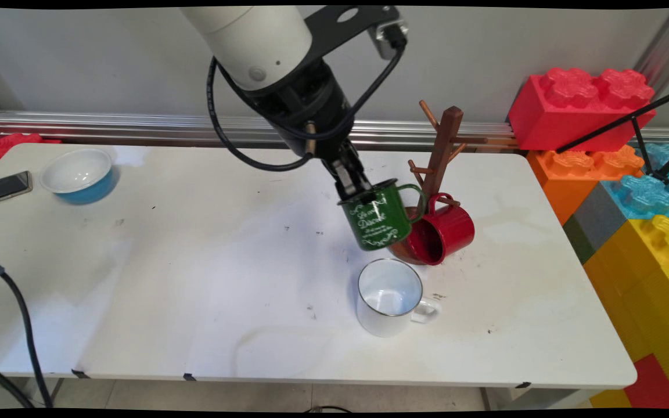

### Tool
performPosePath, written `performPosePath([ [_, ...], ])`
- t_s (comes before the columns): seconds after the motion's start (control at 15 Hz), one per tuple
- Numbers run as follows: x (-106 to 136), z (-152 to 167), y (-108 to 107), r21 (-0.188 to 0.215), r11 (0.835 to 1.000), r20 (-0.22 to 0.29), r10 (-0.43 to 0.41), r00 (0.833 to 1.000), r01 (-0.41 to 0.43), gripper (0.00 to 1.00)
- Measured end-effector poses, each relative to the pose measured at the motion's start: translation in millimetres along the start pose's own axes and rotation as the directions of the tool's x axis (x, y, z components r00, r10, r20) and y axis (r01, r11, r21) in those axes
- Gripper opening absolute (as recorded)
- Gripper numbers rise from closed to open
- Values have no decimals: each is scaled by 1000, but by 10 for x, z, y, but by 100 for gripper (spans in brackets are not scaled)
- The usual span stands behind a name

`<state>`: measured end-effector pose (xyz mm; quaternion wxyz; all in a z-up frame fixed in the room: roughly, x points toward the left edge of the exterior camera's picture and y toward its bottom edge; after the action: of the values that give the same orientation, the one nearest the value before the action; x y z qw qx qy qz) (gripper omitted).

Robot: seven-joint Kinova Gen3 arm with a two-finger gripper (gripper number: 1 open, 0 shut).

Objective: Place the picked object on the table

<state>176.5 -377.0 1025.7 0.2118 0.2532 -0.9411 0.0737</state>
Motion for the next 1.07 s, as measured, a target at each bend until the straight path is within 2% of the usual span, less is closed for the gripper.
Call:
performPosePath([
  [0.6,-231,76,-332,91,988,76,114,990,-121,0],
  [1.07,-538,267,-697,173,957,130,212,969,-233,0],
])
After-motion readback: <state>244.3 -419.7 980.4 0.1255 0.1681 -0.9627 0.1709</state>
